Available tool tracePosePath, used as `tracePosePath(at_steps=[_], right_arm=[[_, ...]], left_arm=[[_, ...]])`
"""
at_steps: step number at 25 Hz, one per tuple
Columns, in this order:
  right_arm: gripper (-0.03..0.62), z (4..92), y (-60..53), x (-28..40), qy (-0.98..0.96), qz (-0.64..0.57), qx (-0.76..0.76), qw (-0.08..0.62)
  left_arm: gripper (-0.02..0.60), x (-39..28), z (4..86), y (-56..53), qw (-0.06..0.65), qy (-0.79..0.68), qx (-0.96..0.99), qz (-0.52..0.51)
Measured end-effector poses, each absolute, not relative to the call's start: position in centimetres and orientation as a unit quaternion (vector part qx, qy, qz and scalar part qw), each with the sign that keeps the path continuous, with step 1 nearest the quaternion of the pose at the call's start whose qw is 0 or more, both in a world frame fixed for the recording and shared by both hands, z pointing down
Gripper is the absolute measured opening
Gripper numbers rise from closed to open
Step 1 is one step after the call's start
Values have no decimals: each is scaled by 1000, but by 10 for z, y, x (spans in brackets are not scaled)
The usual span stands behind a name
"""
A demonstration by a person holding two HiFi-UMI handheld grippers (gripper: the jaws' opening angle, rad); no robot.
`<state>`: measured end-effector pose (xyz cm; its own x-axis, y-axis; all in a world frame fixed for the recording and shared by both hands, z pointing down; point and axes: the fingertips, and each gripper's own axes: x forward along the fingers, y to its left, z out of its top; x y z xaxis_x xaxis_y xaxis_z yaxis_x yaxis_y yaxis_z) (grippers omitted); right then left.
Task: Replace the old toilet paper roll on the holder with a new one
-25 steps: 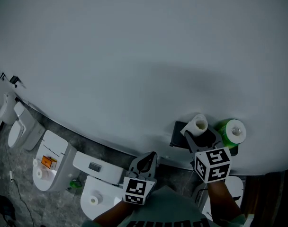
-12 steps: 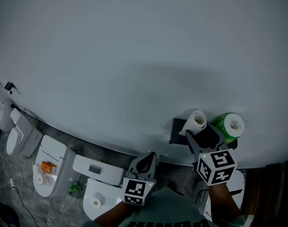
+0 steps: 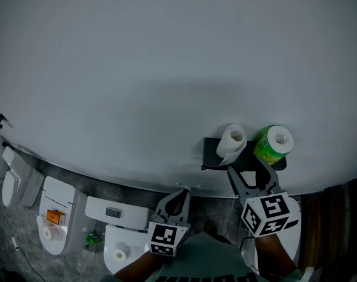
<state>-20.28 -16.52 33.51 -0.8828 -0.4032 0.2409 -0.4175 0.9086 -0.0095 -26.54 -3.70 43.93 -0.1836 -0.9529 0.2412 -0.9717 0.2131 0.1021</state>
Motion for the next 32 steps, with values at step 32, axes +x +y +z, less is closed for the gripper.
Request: tracePosePath(at_steps=[32], right_arm=[[270, 396, -141, -89, -945, 81, 302, 98]], left_arm=[[3, -180, 427, -87, 71, -671, 734, 79]])
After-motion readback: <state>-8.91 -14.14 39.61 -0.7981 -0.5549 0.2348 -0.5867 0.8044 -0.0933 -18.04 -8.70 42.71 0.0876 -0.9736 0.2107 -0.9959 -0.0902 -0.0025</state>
